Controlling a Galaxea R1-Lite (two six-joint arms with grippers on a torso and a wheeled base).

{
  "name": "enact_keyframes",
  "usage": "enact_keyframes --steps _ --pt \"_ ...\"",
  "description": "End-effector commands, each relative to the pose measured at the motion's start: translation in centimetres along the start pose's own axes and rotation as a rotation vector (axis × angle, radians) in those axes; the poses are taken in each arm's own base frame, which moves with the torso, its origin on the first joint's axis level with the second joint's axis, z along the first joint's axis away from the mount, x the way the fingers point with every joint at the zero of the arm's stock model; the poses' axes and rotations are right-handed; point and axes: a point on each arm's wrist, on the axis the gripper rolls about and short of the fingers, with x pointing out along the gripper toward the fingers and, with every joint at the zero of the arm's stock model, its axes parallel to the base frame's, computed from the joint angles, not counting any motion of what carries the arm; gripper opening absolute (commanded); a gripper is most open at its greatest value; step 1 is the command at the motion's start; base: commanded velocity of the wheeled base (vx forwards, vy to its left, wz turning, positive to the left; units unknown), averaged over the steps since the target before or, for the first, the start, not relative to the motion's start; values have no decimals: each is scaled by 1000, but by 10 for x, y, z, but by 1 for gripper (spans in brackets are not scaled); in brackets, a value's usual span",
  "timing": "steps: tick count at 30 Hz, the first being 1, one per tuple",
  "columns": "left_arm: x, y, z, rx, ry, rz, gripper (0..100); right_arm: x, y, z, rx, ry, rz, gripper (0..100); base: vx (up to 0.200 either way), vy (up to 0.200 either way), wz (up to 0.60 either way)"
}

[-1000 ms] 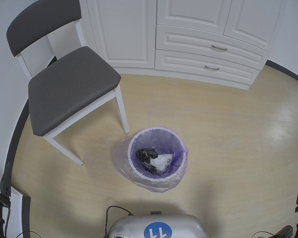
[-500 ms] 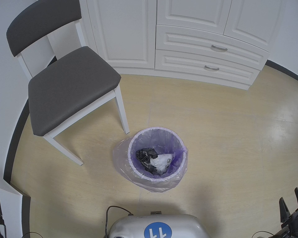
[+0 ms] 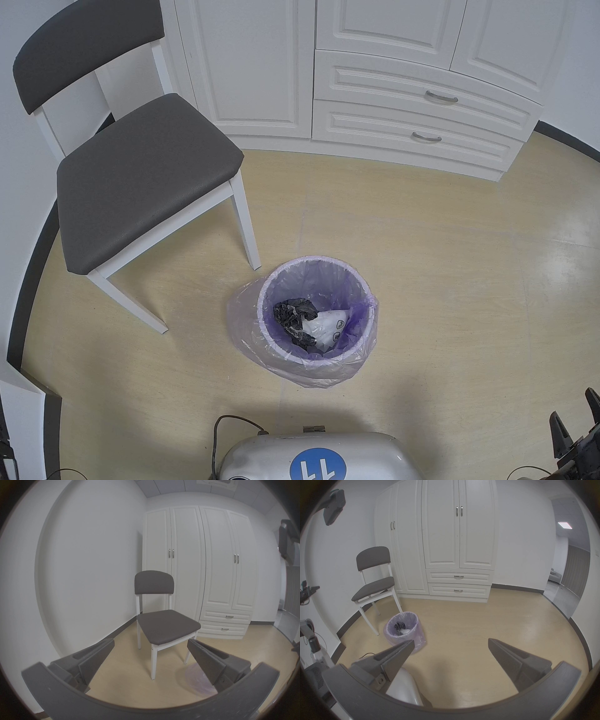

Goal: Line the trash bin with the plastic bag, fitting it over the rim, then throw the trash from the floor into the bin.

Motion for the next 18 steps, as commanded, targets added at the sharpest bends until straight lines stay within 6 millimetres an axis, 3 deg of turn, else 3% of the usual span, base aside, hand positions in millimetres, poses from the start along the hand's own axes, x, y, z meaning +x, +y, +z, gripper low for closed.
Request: enact_keyframes --steps 1,8,12,18 --pt "2 1 -17 28 43 22 100 1 0 -1 14 -39 -1 100 0 0 0" --pt "7 3 -62 84 194 -23 100 1 0 -1 8 -39 -3 100 0 0 0" --pt "7 2 -61 48 194 -37 100 1 0 -1 8 -39 -3 100 0 0 0" --pt "6 -1 -67 70 253 -204 100 1 0 -1 6 -39 -5 100 0 0 0"
